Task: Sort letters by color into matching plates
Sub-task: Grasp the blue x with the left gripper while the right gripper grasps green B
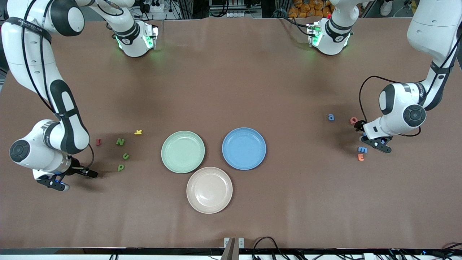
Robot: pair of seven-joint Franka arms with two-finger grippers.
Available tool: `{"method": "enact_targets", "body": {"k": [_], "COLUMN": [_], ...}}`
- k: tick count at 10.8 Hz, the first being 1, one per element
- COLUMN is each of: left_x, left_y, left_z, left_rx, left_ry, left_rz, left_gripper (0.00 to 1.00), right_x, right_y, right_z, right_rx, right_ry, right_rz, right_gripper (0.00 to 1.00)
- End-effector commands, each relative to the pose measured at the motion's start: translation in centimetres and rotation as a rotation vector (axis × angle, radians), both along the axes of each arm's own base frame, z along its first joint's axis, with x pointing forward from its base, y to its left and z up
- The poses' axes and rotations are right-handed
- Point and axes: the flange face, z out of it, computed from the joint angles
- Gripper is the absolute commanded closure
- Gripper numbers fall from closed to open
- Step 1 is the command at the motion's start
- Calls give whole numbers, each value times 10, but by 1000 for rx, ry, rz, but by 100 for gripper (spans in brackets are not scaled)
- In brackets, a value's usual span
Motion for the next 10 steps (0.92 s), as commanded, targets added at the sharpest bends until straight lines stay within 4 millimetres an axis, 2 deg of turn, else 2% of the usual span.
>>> {"method": "enact_targets", "body": {"k": [1,2,5,7,10], "left_x": [-3,-3,-3,0,16], "left_y": [4,7,6,6,3], "left_z": [4,5,5,8,25], "left_rx": [1,-13,-26,-24,-41], "left_ry": [0,-3,-7,-15,-57], "left_rz": [-18,11,41,44,68], "left_gripper": [70,100,100,100,100], "right_x": [-8,-9,-13,-14,-15], "right_y": [5,5,2,3,2], "right_z": [-3,-3,0,2,1], "right_rx": [24,25,36,40,41], "right_ry": [5,6,6,5,7], "right_rz": [0,2,-8,-7,-8], "right_gripper": [32,32,39,55,67]}}
